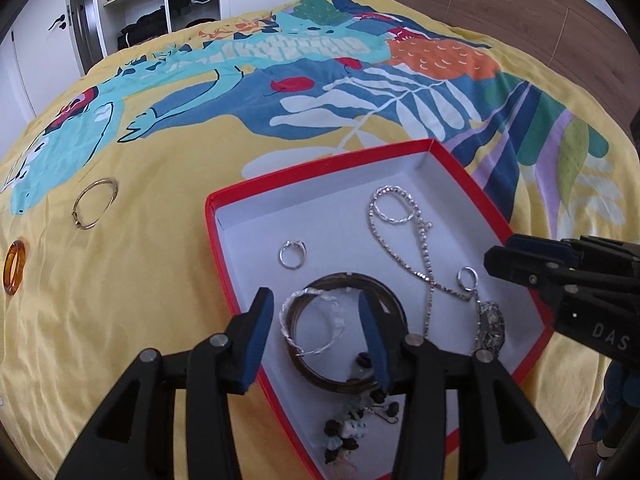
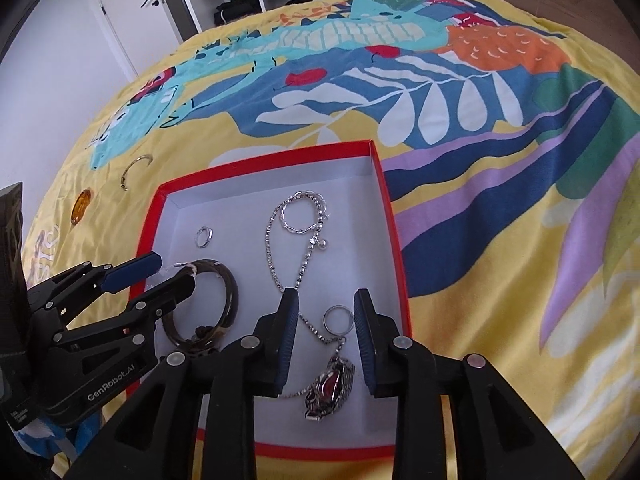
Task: Organize jewelry
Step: 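Withdraw both tools from the box toward the amber bangle and gold hoop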
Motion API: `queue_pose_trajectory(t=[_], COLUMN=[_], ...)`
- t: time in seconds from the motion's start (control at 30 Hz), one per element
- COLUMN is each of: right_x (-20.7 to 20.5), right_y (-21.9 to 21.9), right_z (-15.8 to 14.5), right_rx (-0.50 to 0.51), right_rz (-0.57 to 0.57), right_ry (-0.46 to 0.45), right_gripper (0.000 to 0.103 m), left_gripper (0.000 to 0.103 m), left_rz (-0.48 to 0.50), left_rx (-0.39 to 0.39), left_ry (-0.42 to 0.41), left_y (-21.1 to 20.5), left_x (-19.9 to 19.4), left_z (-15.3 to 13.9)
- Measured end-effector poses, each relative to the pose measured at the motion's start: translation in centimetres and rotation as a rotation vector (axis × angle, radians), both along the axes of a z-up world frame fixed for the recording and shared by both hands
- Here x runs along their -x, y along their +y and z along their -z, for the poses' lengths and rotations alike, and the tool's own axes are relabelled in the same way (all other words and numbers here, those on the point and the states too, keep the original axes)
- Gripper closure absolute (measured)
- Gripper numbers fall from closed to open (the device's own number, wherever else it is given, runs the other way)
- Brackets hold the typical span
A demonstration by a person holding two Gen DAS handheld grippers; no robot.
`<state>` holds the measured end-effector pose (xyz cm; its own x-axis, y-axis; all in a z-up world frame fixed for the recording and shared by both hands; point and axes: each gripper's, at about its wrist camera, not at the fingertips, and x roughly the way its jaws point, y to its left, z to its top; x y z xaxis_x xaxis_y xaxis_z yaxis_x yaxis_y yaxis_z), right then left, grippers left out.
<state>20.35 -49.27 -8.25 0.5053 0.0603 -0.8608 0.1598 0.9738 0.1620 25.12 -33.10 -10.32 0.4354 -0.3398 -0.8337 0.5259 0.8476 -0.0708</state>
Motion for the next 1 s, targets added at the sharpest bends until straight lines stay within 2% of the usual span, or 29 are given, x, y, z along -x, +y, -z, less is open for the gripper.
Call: queue_pose_trajectory(t=[0.23,0.5,0.73,1.0], right_x=[2.8,6.6,10.5,14.7], right_y=[0.4,2.3,6.4,12.3], right_z=[-3.3,-7.9,-12.1,-15.7], right_rx=[0.002,0.003,0.005,0.019], right_rz=[0.012,0.013,-0.019,-0.081], right_ry=[-0.046,-0.111,-0.185,-0.256], right_gripper=[0.068,0.065,0.059,0.056], left_gripper=[0.059,0.059,0.059,0.059], left_rz=[0.012,-0.057,-0.154,-0.231], left_rx=[0.021,0.055,0.05,0.03], left_ry=[-0.007,-0.089,-0.19,-0.298], left_y=[0.9,5.3,11.0,16.9], left_x=[1.8,5.7,10.8,16.3], left_z=[-2.4,-8.3,-13.5,-17.0])
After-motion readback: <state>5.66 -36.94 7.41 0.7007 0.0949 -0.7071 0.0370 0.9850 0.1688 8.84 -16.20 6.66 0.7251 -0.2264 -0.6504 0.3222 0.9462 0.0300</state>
